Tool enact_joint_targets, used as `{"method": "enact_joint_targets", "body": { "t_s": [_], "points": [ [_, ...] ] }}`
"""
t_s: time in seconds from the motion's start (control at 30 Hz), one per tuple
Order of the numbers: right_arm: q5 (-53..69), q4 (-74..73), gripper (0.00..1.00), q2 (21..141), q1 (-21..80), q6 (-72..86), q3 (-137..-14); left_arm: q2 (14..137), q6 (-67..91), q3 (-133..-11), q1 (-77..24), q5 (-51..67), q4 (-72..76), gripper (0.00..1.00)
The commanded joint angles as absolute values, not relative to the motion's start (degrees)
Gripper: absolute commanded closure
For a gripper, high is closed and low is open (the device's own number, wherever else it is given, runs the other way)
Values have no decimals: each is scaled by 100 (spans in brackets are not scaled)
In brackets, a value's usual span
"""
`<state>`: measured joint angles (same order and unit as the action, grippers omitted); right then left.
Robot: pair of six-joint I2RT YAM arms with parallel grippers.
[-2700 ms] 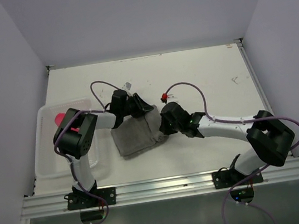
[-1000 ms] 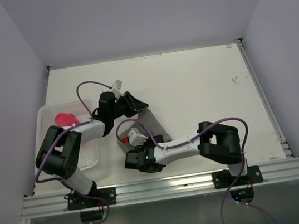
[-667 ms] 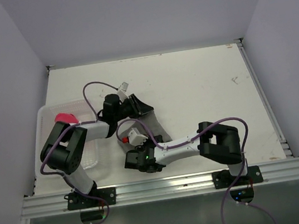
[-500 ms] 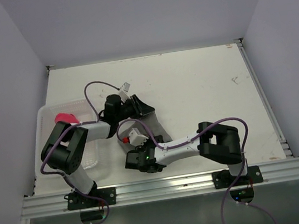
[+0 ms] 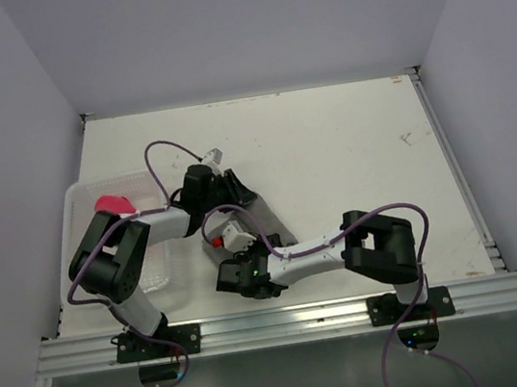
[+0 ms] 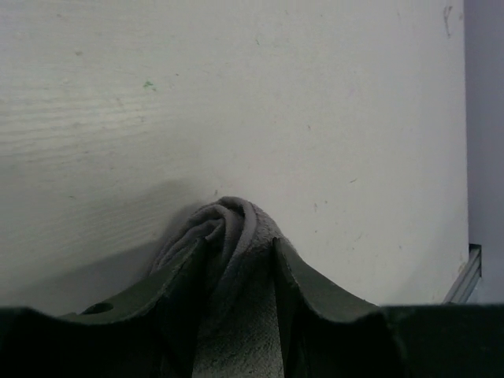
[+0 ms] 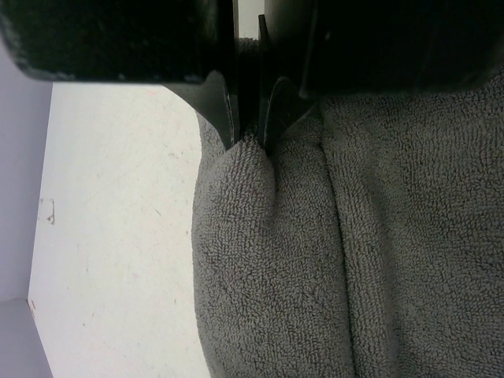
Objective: Roll the towels
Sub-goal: Roll the towel
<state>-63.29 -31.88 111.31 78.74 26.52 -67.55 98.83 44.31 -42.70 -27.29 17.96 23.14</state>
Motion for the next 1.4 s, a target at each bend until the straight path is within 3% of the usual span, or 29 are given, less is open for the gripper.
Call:
{"method": "enact_joint_targets", "body": {
  "t_s": [0.0, 0.27, 0.57, 0.7, 0.83, 1.03, 1.1, 1.37],
  "points": [
    [-5651, -2883, 100, 11224, 7919, 3041, -6601, 9449, 3658, -4840, -2488, 1022, 1277, 56],
    [-5634, -2865, 100, 11180, 7901, 3076, -6539, 8834, 3454, -5203, -2329, 430, 843, 50],
    [-5599, -2795, 100, 11118, 7901, 3138, -6434, 9051, 4849, -3939, -2355, 2828, 3291, 51],
    [-5599, -2795, 100, 11109, 7901, 3129, -6442, 9193, 5220, -3263, -2408, 3049, 4182, 53],
    [-5564, -2804, 100, 11127, 7893, 3138, -6460, 9114, 5124, -3076, -2566, 2831, 4166, 53],
    [-5528, -2804, 100, 11127, 7893, 3155, -6469, 9526, 5334, -2857, -2830, 2795, 4675, 59],
    [-5520, -2821, 100, 11136, 7893, 3146, -6477, 9685, 5484, -2848, -2970, 2839, 4956, 69],
    [-5423, -2786, 100, 11153, 7901, 3199, -6443, 10177, 5581, -2707, -3208, 2532, 5168, 73]
  ]
}}
